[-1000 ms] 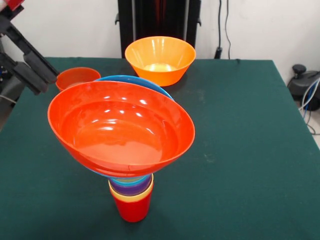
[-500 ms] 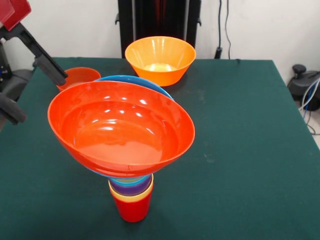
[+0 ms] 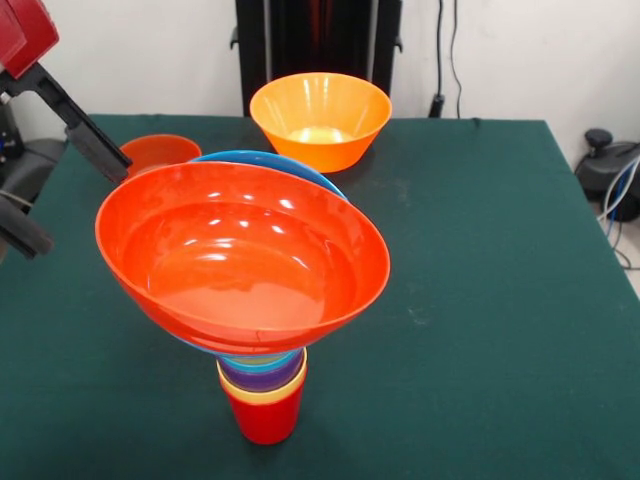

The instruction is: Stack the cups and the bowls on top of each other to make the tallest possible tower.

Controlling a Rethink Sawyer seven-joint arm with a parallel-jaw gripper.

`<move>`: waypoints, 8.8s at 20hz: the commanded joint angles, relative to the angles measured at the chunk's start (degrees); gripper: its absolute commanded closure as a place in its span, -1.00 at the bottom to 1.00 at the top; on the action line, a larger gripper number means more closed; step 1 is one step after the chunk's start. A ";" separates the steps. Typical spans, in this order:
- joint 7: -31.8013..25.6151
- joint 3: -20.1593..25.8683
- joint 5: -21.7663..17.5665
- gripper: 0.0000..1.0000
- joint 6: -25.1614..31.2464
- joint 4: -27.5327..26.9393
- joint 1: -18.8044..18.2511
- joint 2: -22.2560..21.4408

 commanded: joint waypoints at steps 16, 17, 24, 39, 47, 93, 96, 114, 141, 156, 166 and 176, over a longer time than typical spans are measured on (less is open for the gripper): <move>15.72 -21.51 13.91 -1.00 -11.05 10.57 0.94 -0.74; 15.04 -21.84 13.89 -1.00 -11.03 9.55 1.56 -0.66; 13.92 -25.55 17.22 -1.00 -12.60 10.62 1.70 -1.51; 11.85 -30.35 21.48 1.00 -14.29 9.64 3.33 -2.74; 11.02 -32.31 23.28 1.00 -14.40 8.37 4.28 -2.79; 10.19 -38.11 27.42 -1.00 -15.65 6.58 6.43 -3.26; 9.39 -38.30 27.01 -1.00 -15.55 6.46 6.60 -3.46; 9.19 -40.32 28.74 -1.00 -15.85 6.33 7.01 -3.81; 8.69 -41.67 29.66 -1.00 -18.71 7.80 6.76 -3.65; 8.65 -43.47 30.54 -1.00 -20.08 8.08 7.39 -3.60; 9.06 -44.24 31.26 -1.00 -20.00 7.92 7.64 -3.90; 9.57 -44.98 31.98 -1.00 -18.29 8.85 7.38 -5.18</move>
